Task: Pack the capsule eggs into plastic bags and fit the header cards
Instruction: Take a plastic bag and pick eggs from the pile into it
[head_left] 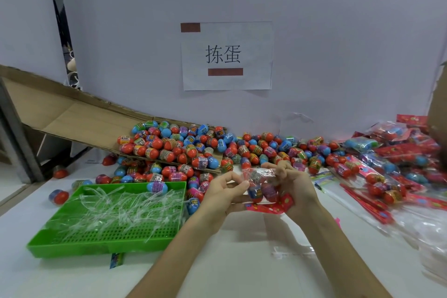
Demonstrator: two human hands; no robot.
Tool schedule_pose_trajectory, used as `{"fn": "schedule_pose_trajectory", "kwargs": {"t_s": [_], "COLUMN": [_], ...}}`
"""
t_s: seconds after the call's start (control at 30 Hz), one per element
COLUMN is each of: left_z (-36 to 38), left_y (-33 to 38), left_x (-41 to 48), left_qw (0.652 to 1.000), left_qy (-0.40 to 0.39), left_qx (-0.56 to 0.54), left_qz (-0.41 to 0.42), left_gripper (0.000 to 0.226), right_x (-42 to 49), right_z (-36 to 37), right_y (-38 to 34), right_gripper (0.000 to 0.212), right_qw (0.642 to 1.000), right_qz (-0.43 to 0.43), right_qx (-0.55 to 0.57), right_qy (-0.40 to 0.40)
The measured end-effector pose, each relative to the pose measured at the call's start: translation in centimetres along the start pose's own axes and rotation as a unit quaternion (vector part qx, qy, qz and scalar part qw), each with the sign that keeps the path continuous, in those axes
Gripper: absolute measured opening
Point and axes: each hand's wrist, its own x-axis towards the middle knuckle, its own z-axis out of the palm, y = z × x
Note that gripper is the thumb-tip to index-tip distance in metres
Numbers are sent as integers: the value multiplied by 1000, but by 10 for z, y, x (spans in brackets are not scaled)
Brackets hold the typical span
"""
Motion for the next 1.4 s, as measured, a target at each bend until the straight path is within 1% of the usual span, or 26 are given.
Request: {"fn": "schedule_pose_trajectory", "kwargs": {"t_s": [0.07, 0.17, 0.27, 0.37, 0.5, 0.57, 0.6, 0.67, 0.77, 0.83, 0.9, 0.93, 0.97, 1.03, 1.07, 1.17, 1.23, 1.27, 1.33, 1.37, 1.4], "left_z": [-1, -2, -1, -1, -2, -3, -5, -6, -4, -2, -1, -1, -1, -1, -1, -1, -2, -2, -2, -2, -3], "left_y": [1, 6, 10, 13, 13, 13, 14, 13, 11, 10, 8, 7, 7, 7, 6, 3, 2, 1, 0, -2, -3], "left_x": [0, -1, -5, -6, -6, -7, -6, -6, -6, -5, -3, -3, -3, -3, -3, -2, -1, 0, 2, 4, 6], "left_qw": [1000, 998, 994, 989, 984, 977, 972, 968, 966, 965, 962, 959, 955, 952, 952, 956, 957, 958, 968, 975, 982], "left_qy": [0, -17, -40, -61, -83, -77, -66, -55, -57, -55, -42, -35, -30, -32, -36, -51, -61, -60, -33, -9, 20], "left_qx": [-9, -53, -99, -132, -155, -194, -215, -236, -245, -249, -265, -279, -292, -304, -302, -290, -284, -279, -249, -220, -187], "left_qz": [-3, -5, -13, -25, -39, -54, -62, -71, -66, -57, -46, -40, -32, -21, -17, -8, -5, -2, 5, 8, 12], "left_gripper": [19, 20, 17, 18, 16, 7, 7, 16, 15, 17, 25, 25, 22, 16, 13, 5, 11, 10, 14, 17, 18], "right_x": [0, -1, -2, -2, -4, -6, -7, -8, -10, -10, -10, -10, -10, -8, -7, -5, -4, -4, -1, 2, 4], "right_z": [0, -1, -1, -1, 1, 1, 0, 0, 4, 9, 12, 12, 12, 9, 7, 3, 0, -1, 0, -1, -2], "right_y": [-1, -5, -7, -8, -7, -6, -6, -7, -8, -6, -4, -3, -3, -2, -2, -1, -1, -2, -2, 1, 4], "right_gripper": [22, 22, 28, 32, 31, 27, 26, 24, 27, 20, 12, 10, 13, 34, 40, 40, 38, 38, 40, 43, 49], "right_qw": [1000, 999, 996, 993, 992, 992, 991, 991, 995, 996, 995, 995, 995, 996, 996, 995, 993, 993, 997, 998, 987], "right_qz": [7, -3, -19, -29, -39, -28, -22, -21, -35, -31, -30, -32, -34, -32, -30, -19, -15, -16, -25, -48, -85], "right_qx": [6, 7, 22, 35, 30, 49, 60, 64, 11, -13, -6, 3, 14, 30, 37, 60, 74, 76, 37, -28, -133], "right_qy": [-11, -43, -89, -112, -113, -116, -118, -120, -96, -81, -93, -96, -95, -80, -76, -79, -86, -88, -68, -33, 28]}}
